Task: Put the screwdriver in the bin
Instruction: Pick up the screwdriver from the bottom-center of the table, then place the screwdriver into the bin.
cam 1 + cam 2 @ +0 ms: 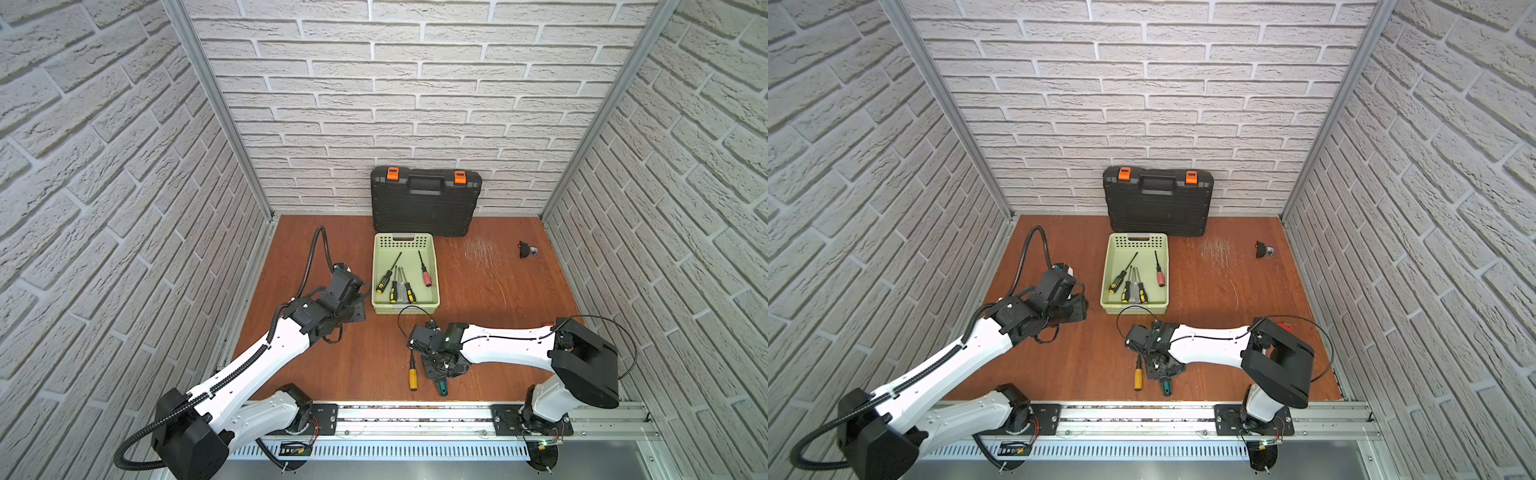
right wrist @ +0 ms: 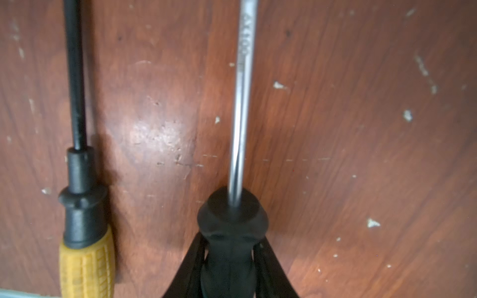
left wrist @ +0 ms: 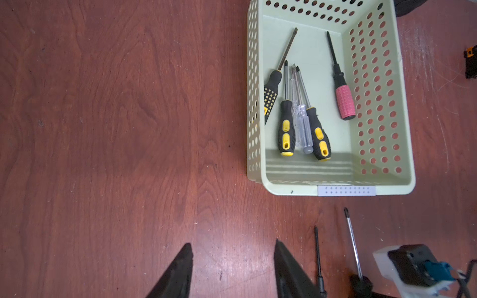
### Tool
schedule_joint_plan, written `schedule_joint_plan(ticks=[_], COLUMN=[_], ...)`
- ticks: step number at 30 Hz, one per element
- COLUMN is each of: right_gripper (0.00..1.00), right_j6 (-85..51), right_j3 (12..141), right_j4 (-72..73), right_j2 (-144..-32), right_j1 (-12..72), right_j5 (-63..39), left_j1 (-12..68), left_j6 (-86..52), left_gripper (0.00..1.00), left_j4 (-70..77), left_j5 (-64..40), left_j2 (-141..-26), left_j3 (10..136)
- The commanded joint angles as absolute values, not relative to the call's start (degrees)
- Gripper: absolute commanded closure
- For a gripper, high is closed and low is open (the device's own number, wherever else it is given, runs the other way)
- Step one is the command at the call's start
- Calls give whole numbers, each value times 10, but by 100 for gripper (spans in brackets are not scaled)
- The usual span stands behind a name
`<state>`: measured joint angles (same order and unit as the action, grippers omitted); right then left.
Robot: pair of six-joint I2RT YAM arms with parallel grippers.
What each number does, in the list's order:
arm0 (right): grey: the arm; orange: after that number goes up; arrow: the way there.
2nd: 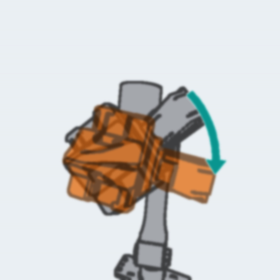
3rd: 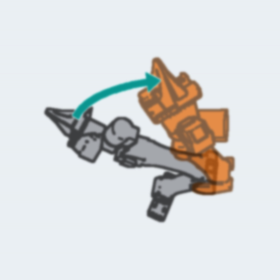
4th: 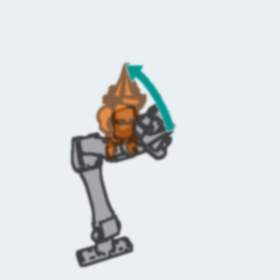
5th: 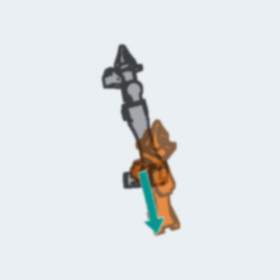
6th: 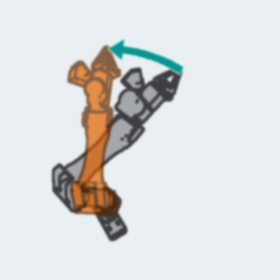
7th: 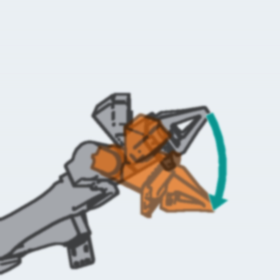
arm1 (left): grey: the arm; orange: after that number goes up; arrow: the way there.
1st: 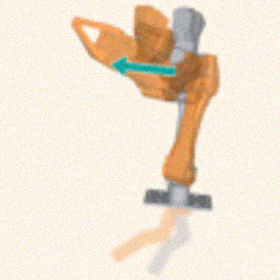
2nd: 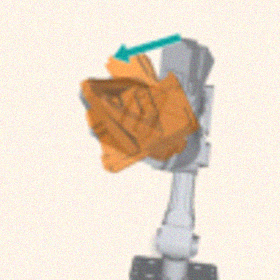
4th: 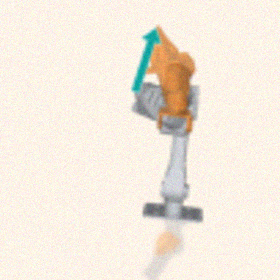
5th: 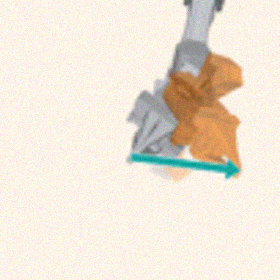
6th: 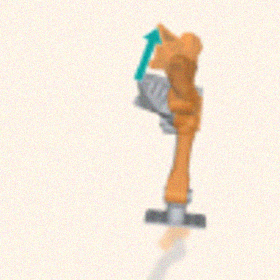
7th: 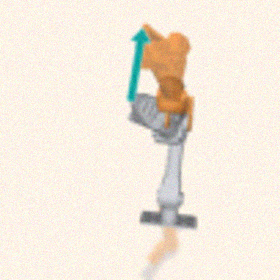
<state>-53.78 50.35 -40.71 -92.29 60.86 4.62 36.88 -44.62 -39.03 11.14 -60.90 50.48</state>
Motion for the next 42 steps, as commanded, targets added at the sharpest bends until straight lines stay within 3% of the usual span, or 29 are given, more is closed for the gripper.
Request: schedule_joint_plan(ticks=[1,4,11,18,28,35,42], right_gripper=[84,94,94,94,95,94,94], right_j6=[-546,-553,-531,-477,-251,-234,-224], right_j3=[490,478,493,646,871,985,1049], right_j4=[-408,-421,-507,-580,-514,-522,-544], right_j2=[-926,-896,-767,-694,-920,-1068,-1160], right_j1=[612,612,612,595,416,347,331], right_j5=[52,63,61,127,28,-22,-28], left_j1=[372,372,369,352,350,348,344], left_j6=[-437,-436,-439,-454,-460,-502,-488], left_gripper=[48,48,48,48,48,48,47], left_j4=[-403,-400,-383,-385,-425,-445,-442], left_j5=[128,129,136,145,156,166,169], left_j2=[-602,-603,-615,-617,-552,-477,-469], left_j3=[508,509,509,520,504,455,457])
